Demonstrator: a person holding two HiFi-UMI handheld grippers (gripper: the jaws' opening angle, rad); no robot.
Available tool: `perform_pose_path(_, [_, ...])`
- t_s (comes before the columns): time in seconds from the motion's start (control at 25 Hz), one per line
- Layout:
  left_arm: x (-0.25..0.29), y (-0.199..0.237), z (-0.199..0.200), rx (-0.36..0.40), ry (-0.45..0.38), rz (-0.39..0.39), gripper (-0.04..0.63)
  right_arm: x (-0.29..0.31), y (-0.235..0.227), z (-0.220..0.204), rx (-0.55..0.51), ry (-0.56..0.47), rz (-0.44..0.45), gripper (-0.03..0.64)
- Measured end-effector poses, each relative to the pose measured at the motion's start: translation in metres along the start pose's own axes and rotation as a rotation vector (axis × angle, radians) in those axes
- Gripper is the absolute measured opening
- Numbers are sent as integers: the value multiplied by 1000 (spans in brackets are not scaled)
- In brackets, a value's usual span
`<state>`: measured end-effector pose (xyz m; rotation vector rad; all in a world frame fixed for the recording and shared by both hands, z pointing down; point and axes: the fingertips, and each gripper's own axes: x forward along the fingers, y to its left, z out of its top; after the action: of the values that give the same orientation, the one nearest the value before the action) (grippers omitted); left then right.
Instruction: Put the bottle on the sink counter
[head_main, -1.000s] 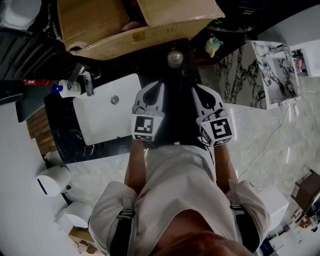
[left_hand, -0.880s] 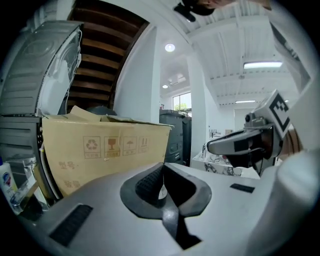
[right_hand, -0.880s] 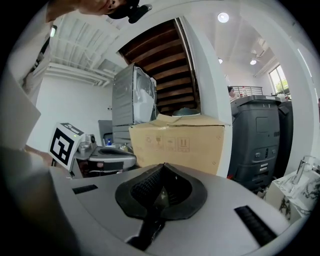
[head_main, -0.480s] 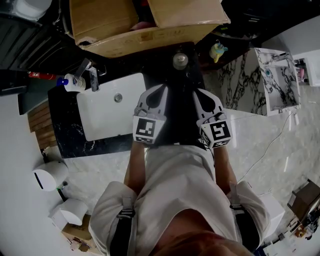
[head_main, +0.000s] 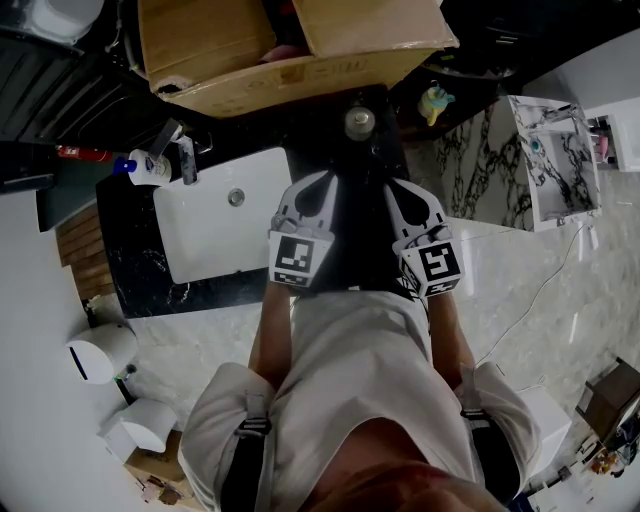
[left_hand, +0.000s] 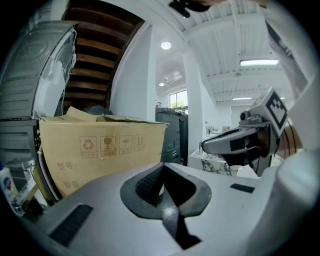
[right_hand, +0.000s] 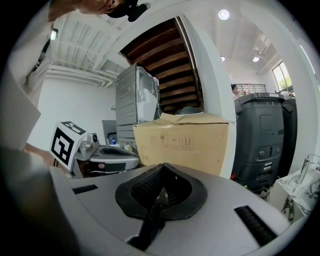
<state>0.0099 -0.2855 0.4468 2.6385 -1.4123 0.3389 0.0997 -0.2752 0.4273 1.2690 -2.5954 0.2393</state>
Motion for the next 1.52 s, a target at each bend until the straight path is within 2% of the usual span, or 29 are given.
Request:
perform_pose_path(0.88, [5,0,-5,-1,8,-25,3,3,-1,-5,7,21,-23,-3])
perform_pose_path(1.24, [3,1,-5,-2,6,-28,3,2,2,1,16,-16,-15,-3])
perform_pose_path(1.52, [1,1,-5,-2,4,-30,3,3,11,-4,-8,6,6,-4])
